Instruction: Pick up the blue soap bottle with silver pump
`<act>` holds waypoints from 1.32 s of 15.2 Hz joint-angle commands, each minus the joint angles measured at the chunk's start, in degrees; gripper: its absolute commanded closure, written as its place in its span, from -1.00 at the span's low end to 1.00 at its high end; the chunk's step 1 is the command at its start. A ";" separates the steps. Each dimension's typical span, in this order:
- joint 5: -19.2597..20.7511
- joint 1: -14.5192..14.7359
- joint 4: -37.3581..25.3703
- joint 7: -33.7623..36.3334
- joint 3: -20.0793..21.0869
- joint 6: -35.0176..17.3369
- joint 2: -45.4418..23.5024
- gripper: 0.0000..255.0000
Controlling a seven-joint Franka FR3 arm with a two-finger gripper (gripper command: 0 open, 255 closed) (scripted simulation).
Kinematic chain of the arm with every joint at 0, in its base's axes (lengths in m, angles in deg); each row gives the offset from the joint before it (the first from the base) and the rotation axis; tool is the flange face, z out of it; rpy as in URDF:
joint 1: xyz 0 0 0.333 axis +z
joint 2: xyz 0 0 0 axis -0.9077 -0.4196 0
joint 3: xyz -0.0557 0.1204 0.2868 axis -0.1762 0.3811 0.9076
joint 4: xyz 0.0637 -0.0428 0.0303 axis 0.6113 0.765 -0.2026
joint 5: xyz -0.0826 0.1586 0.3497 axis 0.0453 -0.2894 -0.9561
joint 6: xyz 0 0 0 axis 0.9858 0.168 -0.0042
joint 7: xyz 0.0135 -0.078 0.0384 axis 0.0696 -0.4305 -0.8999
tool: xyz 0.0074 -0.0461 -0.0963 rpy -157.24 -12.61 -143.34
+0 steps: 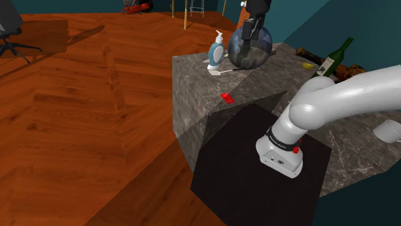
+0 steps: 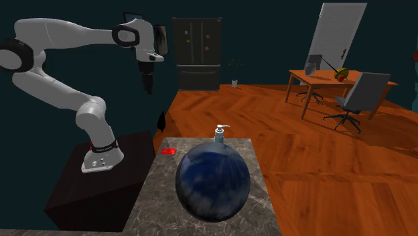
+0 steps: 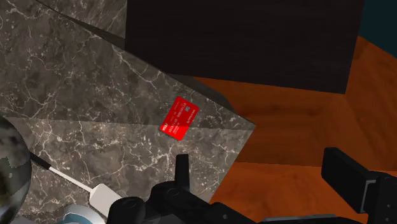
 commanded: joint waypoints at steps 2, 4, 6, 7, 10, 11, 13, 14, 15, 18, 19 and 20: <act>0.60 -0.37 -0.38 -0.73 -0.84 -1.35 -1.55 -1.00; 1.66 -1.06 -1.37 -2.18 -2.50 -3.98 -4.78 -1.00; 2.53 -1.70 -2.65 -3.60 -4.11 -6.49 -8.17 -1.00; 2.89 -1.98 -3.40 -4.30 -4.91 -7.69 -9.92 -1.00; 3.66 -2.76 -6.08 -6.45 -7.20 -11.06 -15.36 -1.00; 3.80 -2.99 -7.11 -7.17 -7.95 -12.10 -17.23 -1.00; 3.91 -3.42 -9.38 -8.66 -9.39 -14.03 -21.04 -1.00; 3.87 -3.63 -10.62 -9.42 -10.08 -14.92 -22.98 -1.00; 3.76 -3.84 -11.93 -10.20 -10.75 -15.76 -24.95 -1.00; 3.06 -4.49 -16.28 -12.62 -12.65 -17.95 -30.96 -1.00; 2.70 -4.74 -17.87 -13.46 -13.22 -18.56 -33.01 -1.00; 2.27 -5.00 -19.54 -14.32 -13.77 -19.11 -35.08 -1.00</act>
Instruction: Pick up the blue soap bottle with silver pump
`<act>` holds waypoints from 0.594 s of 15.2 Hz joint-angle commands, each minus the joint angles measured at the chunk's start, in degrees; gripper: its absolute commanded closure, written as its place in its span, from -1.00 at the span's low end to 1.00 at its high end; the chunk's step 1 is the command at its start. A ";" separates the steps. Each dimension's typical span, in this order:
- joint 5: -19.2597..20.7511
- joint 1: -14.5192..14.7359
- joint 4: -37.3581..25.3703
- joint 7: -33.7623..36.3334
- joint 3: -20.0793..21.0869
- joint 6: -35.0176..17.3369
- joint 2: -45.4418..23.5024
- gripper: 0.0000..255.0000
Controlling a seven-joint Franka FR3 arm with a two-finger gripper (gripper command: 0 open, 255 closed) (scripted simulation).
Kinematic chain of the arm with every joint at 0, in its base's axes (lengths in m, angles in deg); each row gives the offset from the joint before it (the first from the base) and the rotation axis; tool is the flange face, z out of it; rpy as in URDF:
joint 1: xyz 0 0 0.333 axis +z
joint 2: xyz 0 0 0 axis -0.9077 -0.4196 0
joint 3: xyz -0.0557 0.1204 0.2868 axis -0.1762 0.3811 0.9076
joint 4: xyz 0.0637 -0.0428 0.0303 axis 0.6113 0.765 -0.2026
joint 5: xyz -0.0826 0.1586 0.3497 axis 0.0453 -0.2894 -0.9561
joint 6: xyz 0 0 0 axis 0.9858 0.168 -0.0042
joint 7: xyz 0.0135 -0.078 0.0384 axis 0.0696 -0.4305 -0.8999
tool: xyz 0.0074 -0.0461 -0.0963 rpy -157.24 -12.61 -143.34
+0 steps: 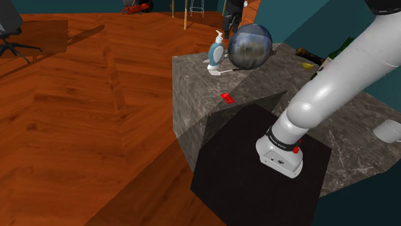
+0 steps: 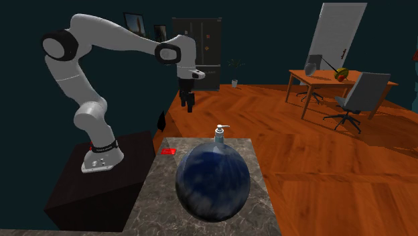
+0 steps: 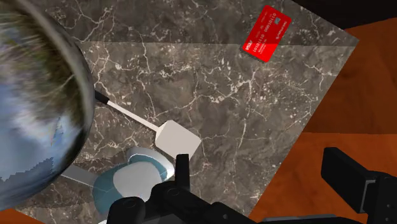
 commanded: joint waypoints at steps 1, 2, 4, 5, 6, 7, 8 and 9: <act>-0.78 -0.51 -2.62 -1.59 -1.06 -1.59 -3.87 -1.00; -1.32 -0.81 -4.44 -2.46 -1.55 -2.00 -5.99 -1.00; -2.55 -1.51 -8.31 -4.23 -2.41 -2.62 -10.29 -1.00; -3.24 -1.92 -10.38 -5.11 -2.78 -2.81 -12.47 -1.00; -3.97 -2.35 -12.54 -5.98 -3.11 -2.92 -14.68 -1.00; -4.72 -2.84 -14.80 -6.84 -3.39 -2.96 -16.92 -1.00; -5.50 -3.38 -17.16 -7.69 -3.62 -2.90 -19.19 -1.00; -6.30 -3.95 -19.63 -8.51 -3.82 -2.76 -21.49 -1.00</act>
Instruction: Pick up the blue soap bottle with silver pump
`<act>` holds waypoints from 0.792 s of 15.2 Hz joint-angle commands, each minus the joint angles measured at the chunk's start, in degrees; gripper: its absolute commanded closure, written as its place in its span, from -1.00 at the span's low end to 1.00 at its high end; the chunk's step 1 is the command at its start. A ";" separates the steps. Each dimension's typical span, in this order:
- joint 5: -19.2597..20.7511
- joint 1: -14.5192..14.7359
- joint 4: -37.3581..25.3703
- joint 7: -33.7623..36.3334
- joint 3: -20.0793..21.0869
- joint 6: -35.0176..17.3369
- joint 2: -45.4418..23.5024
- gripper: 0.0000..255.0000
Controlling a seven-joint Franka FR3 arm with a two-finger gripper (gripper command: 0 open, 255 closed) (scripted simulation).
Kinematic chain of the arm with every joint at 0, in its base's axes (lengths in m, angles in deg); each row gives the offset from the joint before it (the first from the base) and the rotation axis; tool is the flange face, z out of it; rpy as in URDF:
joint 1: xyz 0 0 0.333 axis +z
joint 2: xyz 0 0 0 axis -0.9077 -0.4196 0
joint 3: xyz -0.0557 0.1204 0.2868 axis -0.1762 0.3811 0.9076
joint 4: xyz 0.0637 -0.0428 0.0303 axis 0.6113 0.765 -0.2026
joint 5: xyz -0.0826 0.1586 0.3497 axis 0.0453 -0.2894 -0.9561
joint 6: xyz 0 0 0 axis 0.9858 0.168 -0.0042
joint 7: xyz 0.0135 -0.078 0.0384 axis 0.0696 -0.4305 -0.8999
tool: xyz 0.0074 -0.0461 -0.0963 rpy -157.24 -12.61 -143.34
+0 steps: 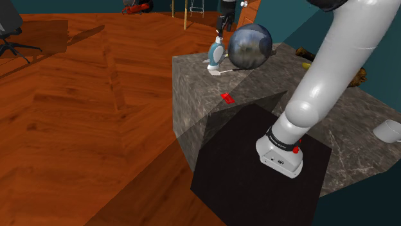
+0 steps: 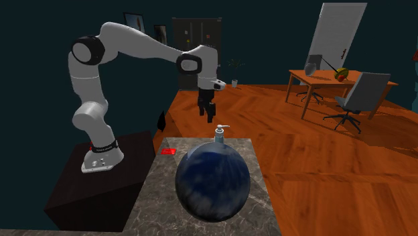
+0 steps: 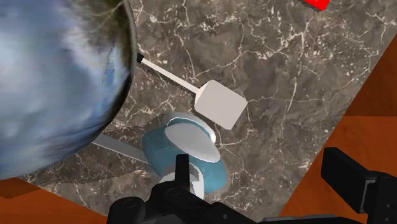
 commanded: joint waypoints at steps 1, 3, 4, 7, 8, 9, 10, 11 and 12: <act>-1.84 -1.42 -6.28 -2.17 -0.54 0.74 -5.46 -1.00; -3.45 -2.84 -11.89 -3.65 -0.67 1.51 -10.26 -1.00; -4.26 -3.62 -14.93 -4.32 -0.68 2.05 -12.74 -1.00; -4.40 -3.78 -14.16 -4.37 -0.56 0.70 -13.33 -1.00; -4.44 -3.77 -13.61 -4.35 -0.53 0.00 -13.48 -1.00; -4.48 -3.76 -13.04 -4.33 -0.51 -0.70 -13.62 -1.00; -4.52 -3.76 -12.49 -4.32 -0.48 -1.40 -13.78 -1.00; -4.56 -3.76 -11.94 -4.31 -0.46 -2.10 -13.93 -1.00; -4.65 -3.76 -11.16 -4.30 -0.41 -3.18 -14.24 -1.00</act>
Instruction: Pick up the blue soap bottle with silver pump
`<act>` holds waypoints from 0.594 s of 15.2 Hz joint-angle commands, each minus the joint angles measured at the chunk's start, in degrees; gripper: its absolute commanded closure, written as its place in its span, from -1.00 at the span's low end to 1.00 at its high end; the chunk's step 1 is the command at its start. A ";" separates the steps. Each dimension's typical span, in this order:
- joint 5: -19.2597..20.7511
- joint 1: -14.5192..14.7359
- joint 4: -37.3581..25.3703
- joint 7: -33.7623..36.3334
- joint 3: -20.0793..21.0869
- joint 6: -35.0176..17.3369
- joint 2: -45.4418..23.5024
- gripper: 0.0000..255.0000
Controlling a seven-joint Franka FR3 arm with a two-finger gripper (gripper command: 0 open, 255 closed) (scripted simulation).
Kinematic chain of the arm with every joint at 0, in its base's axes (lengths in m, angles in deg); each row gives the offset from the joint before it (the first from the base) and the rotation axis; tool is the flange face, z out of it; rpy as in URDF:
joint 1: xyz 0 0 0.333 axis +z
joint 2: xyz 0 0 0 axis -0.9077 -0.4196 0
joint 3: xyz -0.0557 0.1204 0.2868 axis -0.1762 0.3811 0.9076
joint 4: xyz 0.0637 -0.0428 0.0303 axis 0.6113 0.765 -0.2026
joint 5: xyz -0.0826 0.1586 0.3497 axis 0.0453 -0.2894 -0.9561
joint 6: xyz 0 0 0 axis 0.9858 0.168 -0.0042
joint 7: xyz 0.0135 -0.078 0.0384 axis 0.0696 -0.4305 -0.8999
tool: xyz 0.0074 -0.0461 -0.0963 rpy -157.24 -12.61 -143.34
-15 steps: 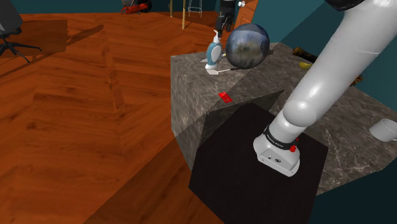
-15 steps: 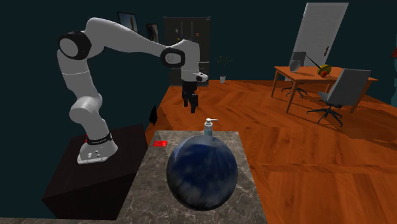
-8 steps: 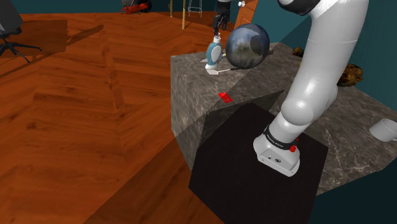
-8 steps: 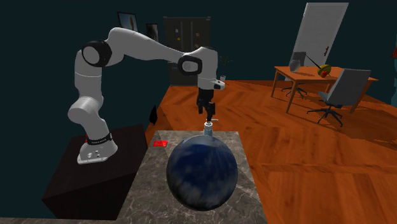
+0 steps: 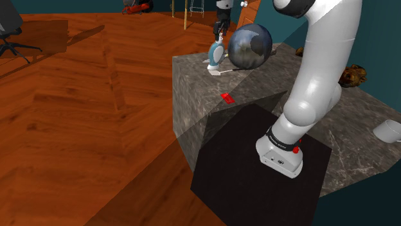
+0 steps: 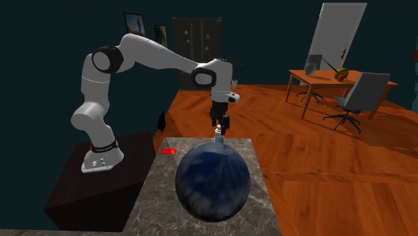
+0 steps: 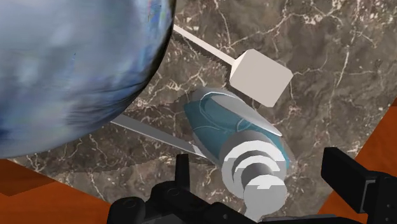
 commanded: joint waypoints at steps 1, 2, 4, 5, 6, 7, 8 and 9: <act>-0.07 0.08 0.52 0.15 0.08 -0.84 -0.31 -1.00; -0.07 0.08 0.51 0.15 0.08 -0.84 -0.32 -1.00; -0.09 0.01 0.38 0.05 0.06 -0.77 -0.37 1.00; -0.10 0.00 0.35 0.04 0.06 -0.76 -0.39 1.00; -0.09 0.00 0.37 0.04 0.05 -0.76 -0.38 1.00; -0.09 0.00 0.41 0.05 0.05 -0.78 -0.35 1.00; -0.09 0.00 0.39 0.04 0.05 -0.77 -0.36 1.00; -0.09 0.00 0.38 0.04 0.05 -0.75 -0.35 1.00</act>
